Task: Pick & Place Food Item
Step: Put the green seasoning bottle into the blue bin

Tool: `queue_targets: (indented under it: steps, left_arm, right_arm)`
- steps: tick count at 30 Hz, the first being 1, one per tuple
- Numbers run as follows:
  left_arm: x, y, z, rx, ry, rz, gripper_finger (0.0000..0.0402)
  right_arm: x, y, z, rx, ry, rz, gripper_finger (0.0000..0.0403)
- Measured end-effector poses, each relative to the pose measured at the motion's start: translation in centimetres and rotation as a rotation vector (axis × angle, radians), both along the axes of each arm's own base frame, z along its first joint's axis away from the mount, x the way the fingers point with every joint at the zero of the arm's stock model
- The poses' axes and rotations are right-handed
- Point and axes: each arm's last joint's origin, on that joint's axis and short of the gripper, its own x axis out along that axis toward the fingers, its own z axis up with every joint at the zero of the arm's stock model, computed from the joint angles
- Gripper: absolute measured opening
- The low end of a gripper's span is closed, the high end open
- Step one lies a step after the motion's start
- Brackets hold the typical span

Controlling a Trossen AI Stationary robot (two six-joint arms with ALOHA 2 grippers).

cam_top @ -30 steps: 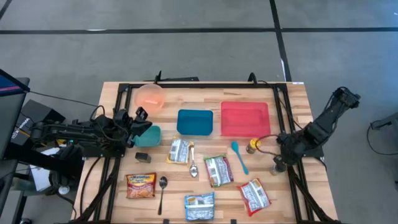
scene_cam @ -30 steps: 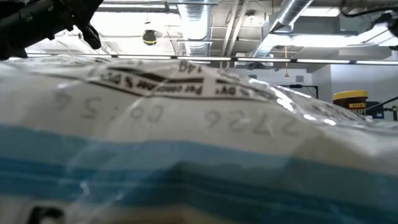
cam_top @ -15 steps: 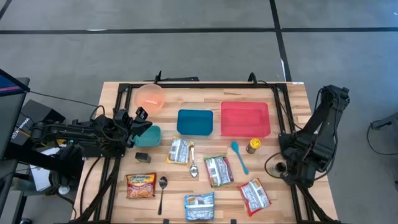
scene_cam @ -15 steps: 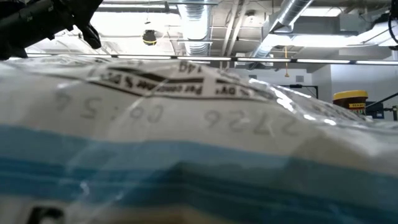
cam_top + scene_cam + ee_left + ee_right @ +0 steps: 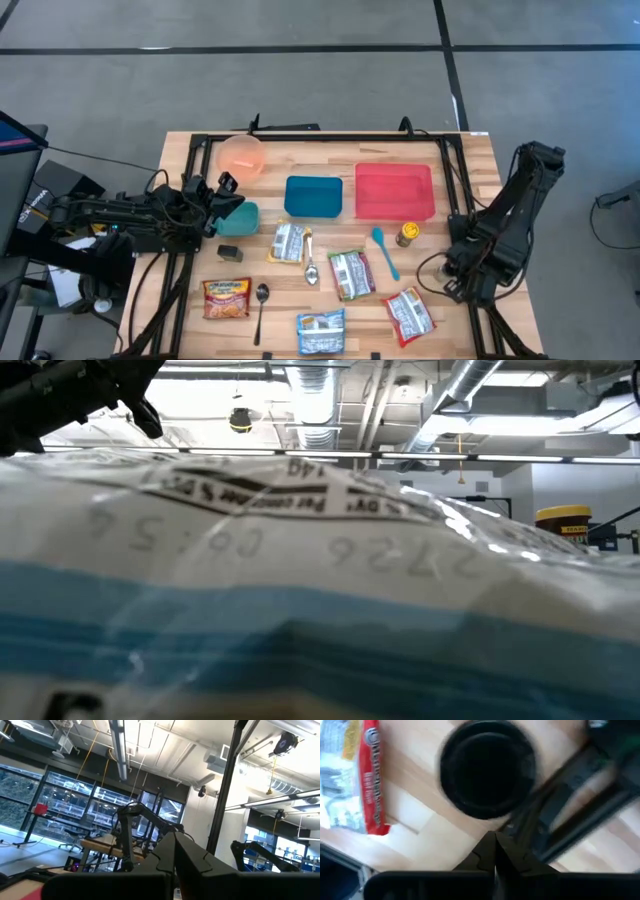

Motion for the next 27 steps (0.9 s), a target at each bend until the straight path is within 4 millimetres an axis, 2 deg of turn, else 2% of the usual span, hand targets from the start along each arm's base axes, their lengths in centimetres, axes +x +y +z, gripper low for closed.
queue_targets:
  steps: [8,17,27]
  left_arm:
    - [0.0,0.0,0.0,0.0,0.0,0.001,0.0]
    - [0.0,0.0,0.0,0.0,0.0,0.0,0.0]
    - [0.0,0.0,0.0,0.0,0.0,0.0,0.0]
  right_arm:
    - [1.1,-0.8,-0.3,-0.07,-0.064,0.042,0.0]
    - [2.5,-1.8,-0.3,-0.072,-0.071,0.057,0.0]
    - [2.2,-1.1,-0.7,-0.071,-0.045,0.039,0.0]
